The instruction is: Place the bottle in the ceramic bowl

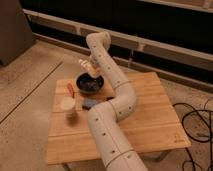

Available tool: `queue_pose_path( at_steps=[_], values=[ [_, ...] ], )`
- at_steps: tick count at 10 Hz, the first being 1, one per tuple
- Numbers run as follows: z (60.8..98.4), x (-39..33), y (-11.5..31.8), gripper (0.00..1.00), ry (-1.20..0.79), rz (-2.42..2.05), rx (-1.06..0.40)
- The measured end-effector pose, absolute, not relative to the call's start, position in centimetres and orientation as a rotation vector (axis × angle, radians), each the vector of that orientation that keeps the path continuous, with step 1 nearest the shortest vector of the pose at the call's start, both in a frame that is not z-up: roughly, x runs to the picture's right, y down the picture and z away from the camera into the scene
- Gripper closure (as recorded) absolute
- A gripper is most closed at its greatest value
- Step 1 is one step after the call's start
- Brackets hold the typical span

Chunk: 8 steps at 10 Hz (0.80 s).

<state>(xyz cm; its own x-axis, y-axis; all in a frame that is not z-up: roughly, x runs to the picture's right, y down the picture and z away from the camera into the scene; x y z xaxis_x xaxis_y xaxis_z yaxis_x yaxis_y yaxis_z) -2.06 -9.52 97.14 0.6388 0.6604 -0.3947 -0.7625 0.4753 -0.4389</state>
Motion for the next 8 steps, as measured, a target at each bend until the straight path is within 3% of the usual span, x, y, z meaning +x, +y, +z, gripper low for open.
queue_pose_path(
  at_steps=[4, 8],
  values=[
    [97.0, 0.7, -9.6, 1.00, 0.185, 0.904, -0.655],
    [95.9, -2.2, -11.3, 1.00, 0.186, 0.840, -0.614]
  ],
)
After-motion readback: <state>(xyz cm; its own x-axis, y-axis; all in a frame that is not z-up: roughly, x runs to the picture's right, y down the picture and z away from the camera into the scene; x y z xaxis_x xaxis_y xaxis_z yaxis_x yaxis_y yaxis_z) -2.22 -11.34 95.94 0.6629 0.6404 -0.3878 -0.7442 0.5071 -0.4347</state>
